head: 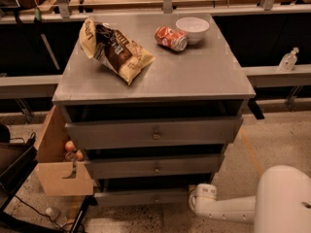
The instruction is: Open bottom drawer
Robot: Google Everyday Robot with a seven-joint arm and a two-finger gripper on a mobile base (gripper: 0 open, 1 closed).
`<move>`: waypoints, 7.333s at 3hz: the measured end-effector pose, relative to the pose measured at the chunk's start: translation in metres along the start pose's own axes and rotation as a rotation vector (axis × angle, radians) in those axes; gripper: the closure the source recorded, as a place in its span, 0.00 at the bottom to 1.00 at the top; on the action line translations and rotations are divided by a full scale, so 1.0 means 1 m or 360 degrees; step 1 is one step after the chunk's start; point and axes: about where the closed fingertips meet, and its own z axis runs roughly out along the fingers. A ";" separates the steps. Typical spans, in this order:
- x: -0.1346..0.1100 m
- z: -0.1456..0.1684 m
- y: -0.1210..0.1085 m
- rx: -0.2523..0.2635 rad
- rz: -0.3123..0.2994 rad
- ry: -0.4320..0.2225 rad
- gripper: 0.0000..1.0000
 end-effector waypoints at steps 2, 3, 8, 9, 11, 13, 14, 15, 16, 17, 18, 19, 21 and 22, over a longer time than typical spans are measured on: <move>0.000 0.000 0.000 0.0000 0.0000 0.0000 1.00; 0.000 0.000 0.000 0.0000 0.0000 0.0000 1.00; 0.000 0.000 0.000 -0.0001 0.0000 0.0000 0.04; 0.000 0.000 0.001 -0.0002 0.0000 0.0000 0.00; -0.040 -0.018 -0.043 0.0100 -0.0139 -0.0009 0.00; -0.077 -0.059 -0.064 0.0312 -0.0240 0.0025 0.41; -0.080 -0.082 -0.062 0.0420 -0.0251 0.0061 0.64; -0.078 -0.090 -0.063 0.0481 -0.0256 0.0062 0.87; -0.076 -0.072 -0.072 0.0482 -0.0303 0.0016 1.00; -0.074 -0.041 -0.101 0.0454 -0.0331 -0.0063 1.00; -0.074 -0.035 -0.105 0.0444 -0.0336 -0.0084 1.00; -0.073 -0.036 -0.101 0.0444 -0.0336 -0.0084 1.00; -0.073 -0.025 -0.098 0.0388 -0.0340 -0.0070 1.00; -0.072 -0.026 -0.094 0.0387 -0.0340 -0.0070 1.00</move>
Offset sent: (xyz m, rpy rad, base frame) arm -0.2527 0.0239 0.0695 -0.2259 0.4486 -0.1993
